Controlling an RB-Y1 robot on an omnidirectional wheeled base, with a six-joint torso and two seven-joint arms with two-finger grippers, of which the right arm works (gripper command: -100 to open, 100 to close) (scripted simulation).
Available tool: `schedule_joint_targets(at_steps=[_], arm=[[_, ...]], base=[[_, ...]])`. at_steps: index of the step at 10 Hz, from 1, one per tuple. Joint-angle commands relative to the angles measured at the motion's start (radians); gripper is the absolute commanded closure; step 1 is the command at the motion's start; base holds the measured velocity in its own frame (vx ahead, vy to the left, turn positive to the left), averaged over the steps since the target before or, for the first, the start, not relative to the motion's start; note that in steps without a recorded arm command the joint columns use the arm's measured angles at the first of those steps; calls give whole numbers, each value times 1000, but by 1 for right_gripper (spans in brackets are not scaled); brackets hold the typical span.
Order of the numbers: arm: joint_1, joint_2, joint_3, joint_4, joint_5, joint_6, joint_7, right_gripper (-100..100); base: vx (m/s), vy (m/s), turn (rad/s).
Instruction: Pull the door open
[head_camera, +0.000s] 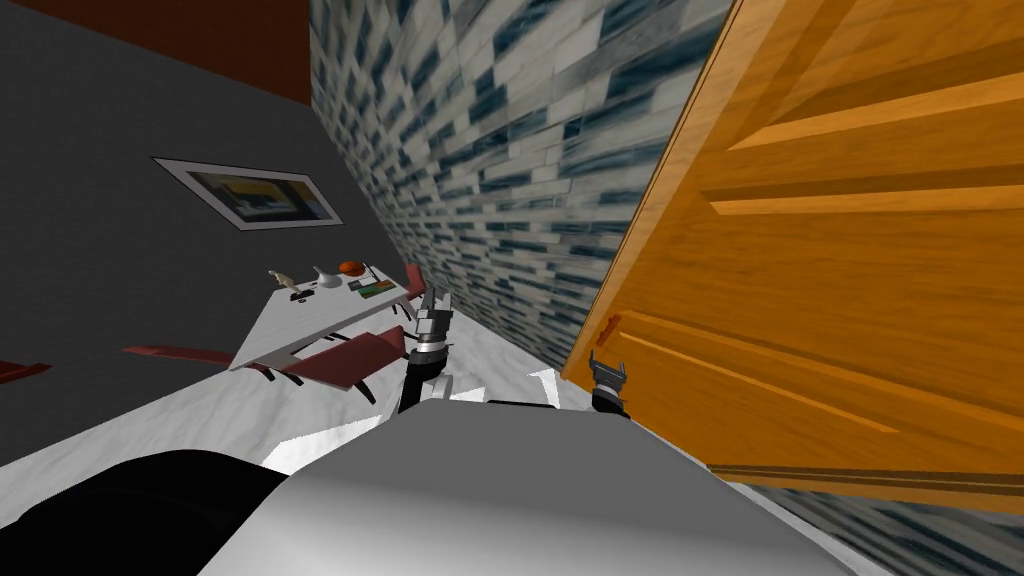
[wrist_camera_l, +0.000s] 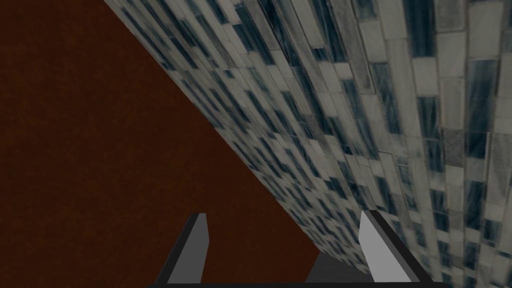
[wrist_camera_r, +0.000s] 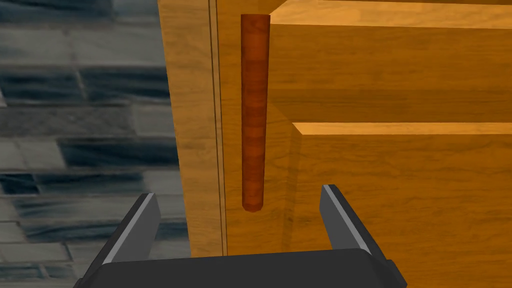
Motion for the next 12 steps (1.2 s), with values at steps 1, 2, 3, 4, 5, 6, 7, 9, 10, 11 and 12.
schedule_joint_targets(at_steps=[1,2,3,4,5,6,7,9,10,11,12], arm=[[-6,3,8,31,-26,-11,-21,-100],[-12,1,11,52,-44,-17,-37,-100],[-16,0,8,49,-33,-13,-30,-100],[-13,-28,8,71,-36,-18,-72,-100],[-12,-37,7,76,-36,-20,-84,-100],[-8,-57,7,90,-37,-22,-112,-100],[-5,-78,6,104,-38,-25,-142,-100],[-1,-101,5,120,-38,-28,-173,-100],[2,-124,5,135,-39,-31,-205,-100],[4,-135,4,142,-40,-33,-220,-100],[7,-156,4,156,-40,-35,-248,-100]], base=[[68,-127,132],[65,-134,135],[29,-64,33],[127,-9,20],[167,-11,25],[158,25,31],[184,14,19],[140,-11,20],[119,2,27],[135,-2,15],[152,-7,21]])
